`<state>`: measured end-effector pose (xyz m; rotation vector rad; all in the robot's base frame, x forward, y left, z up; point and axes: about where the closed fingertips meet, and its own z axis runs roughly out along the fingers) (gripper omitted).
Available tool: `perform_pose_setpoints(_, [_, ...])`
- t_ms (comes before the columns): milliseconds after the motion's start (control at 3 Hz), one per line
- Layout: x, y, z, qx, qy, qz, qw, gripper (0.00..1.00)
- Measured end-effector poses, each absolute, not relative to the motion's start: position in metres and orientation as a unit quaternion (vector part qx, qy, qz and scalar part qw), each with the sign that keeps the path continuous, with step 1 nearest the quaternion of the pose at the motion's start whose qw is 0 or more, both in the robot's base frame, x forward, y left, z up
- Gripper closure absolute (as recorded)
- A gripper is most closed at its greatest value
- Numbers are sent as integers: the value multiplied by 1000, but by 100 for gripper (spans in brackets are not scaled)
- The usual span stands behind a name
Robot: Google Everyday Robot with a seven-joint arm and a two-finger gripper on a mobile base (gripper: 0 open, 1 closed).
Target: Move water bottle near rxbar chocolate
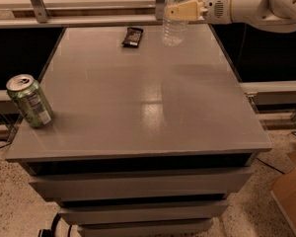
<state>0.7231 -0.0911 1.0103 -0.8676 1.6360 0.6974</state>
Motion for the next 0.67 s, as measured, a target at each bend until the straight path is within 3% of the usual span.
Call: perform_pose_setpoints(667, [742,-92,999,-279,740,302,533,100])
